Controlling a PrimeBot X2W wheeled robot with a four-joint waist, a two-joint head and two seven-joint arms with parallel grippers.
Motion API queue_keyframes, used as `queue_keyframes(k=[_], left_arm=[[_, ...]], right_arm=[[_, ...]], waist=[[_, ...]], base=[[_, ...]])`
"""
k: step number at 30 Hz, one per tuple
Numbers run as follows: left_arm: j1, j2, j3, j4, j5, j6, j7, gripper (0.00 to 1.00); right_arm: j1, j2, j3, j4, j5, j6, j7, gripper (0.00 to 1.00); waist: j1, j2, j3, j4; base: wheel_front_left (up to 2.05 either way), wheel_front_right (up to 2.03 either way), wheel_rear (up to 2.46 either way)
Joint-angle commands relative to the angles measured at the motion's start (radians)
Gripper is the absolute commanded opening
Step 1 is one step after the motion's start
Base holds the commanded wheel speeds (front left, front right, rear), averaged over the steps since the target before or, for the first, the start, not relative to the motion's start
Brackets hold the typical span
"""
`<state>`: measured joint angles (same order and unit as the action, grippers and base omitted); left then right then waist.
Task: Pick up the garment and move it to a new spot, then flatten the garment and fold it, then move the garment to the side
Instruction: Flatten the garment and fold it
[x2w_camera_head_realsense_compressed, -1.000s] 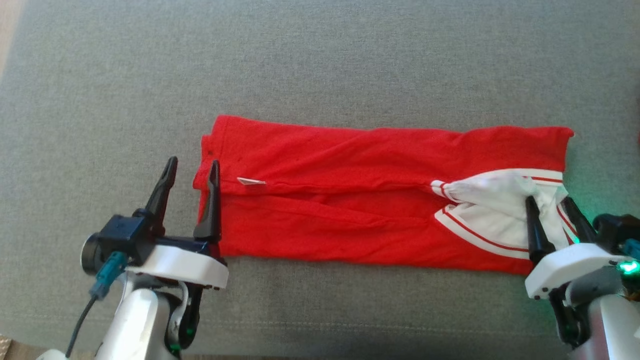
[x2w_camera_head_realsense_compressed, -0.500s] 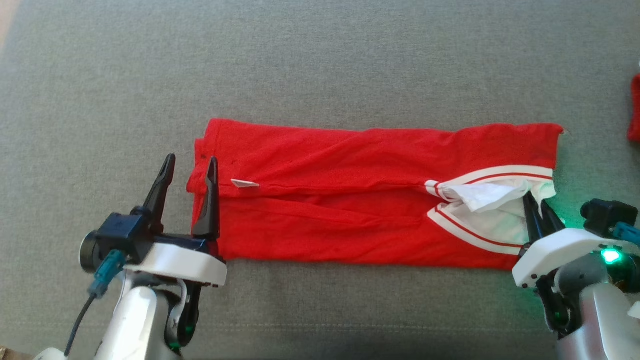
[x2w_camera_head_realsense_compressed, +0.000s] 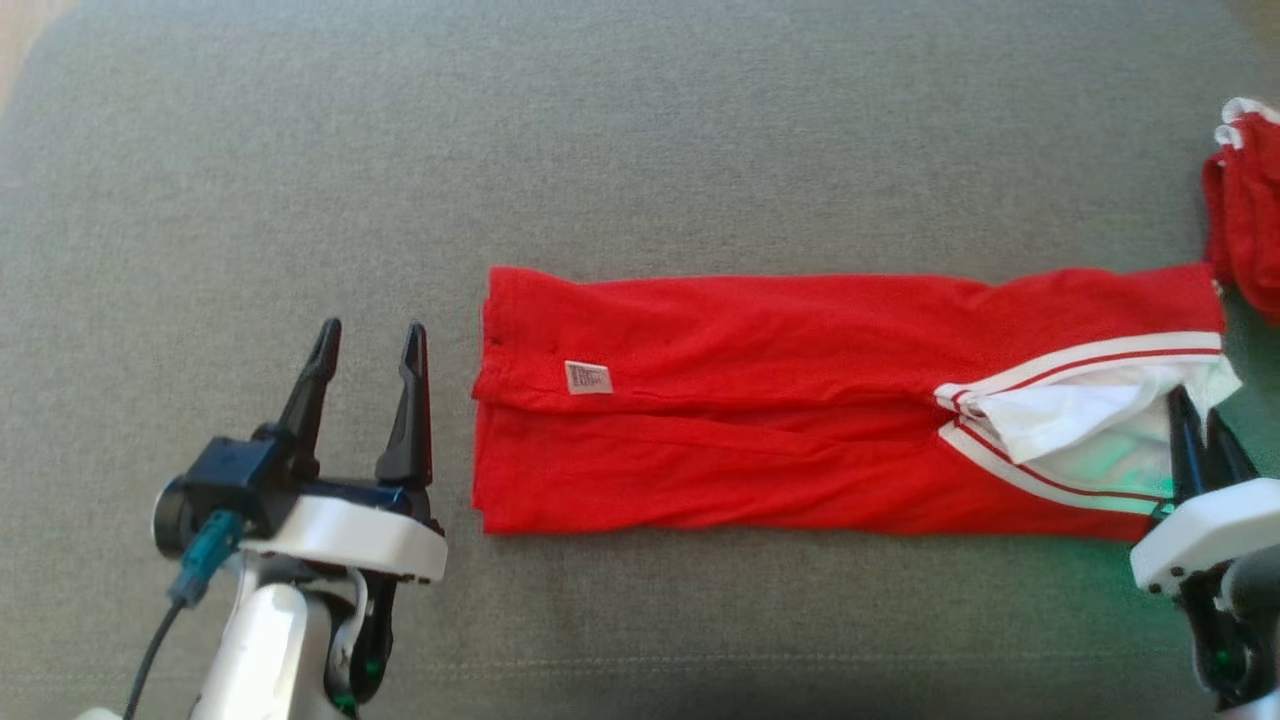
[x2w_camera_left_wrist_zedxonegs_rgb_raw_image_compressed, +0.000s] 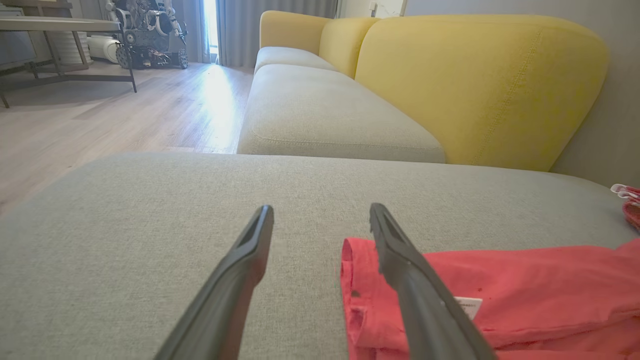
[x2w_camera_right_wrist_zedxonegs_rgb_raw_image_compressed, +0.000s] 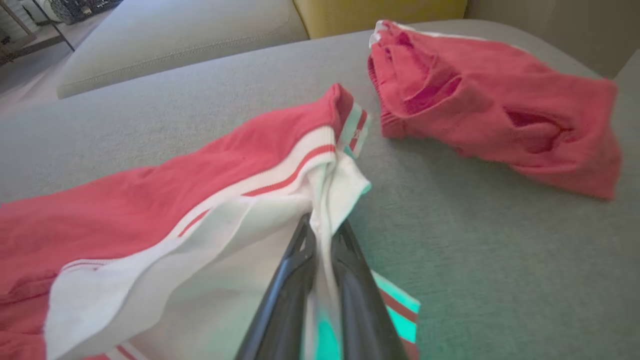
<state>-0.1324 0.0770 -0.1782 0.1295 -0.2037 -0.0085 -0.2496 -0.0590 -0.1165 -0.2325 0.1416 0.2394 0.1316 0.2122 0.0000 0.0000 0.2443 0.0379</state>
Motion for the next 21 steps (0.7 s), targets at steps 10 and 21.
queue_keyframes(k=[10,21], left_arm=[[0.011,-0.003,0.051,-0.024,0.018,-0.007,-0.012,1.0],[0.01,-0.012,0.031,-0.013,0.017,-0.016,-0.012,1.0]], right_arm=[[-0.027,-0.001,0.208,-0.303,0.012,-0.001,0.09,0.0],[-0.111,0.056,0.608,-0.289,0.172,-0.001,0.143,0.0]], waist=[[0.0,0.0,-0.052,-0.01],[0.0,0.0,-0.063,0.046]], base=[[0.0,0.0,0.0],[0.0,0.0,0.0]])
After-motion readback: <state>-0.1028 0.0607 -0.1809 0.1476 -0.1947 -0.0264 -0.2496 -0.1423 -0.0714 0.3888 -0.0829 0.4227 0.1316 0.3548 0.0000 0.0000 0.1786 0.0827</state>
